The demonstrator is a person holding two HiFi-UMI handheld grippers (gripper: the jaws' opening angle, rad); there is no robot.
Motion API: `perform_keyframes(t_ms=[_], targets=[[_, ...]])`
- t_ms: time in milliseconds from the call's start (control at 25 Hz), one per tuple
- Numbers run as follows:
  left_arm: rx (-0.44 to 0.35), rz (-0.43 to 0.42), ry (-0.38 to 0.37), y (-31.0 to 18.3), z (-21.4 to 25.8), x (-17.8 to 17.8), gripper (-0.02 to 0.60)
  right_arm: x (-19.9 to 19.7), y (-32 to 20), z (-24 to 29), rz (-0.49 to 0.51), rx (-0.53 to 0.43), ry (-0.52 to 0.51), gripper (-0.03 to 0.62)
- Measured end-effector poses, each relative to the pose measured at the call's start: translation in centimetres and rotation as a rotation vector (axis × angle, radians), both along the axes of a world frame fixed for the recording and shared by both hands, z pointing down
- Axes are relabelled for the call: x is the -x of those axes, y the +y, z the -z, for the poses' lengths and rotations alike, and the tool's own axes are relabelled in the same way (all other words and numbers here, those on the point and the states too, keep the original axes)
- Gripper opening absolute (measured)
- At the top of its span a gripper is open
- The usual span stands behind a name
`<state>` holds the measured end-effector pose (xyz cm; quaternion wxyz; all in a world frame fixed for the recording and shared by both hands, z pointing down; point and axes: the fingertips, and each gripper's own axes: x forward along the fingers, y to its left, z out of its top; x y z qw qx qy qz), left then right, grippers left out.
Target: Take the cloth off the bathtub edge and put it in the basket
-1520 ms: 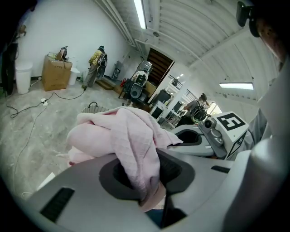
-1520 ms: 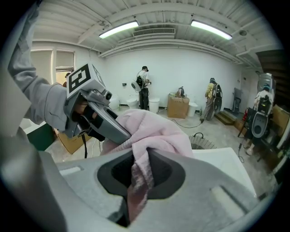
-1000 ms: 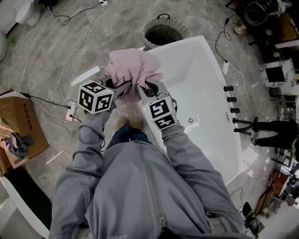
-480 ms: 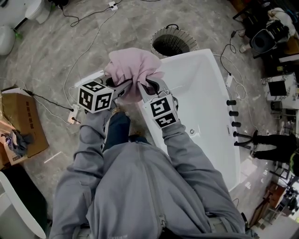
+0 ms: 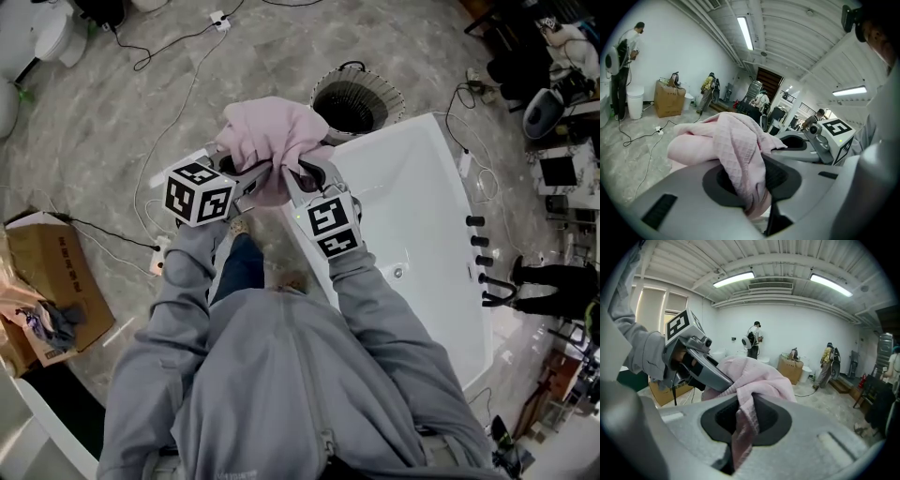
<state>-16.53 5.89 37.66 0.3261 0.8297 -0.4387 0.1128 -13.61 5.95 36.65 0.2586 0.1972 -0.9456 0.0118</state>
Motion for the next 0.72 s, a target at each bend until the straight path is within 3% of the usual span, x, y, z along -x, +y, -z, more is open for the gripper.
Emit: perform_keyframes(t_ms=[320,720], targets=[[-0.011,-0.104,0.013,-6.3,1.3,5.3,0.092,5.3,-6.0,1.3,-0.108,-0.016,0.004,0.040],[-0.042,-0.185,0.015,-11.5,2.4,9.1,0.092,9.1,-11.0,2.3,-0.201,-0.049,-0.003,0.040]])
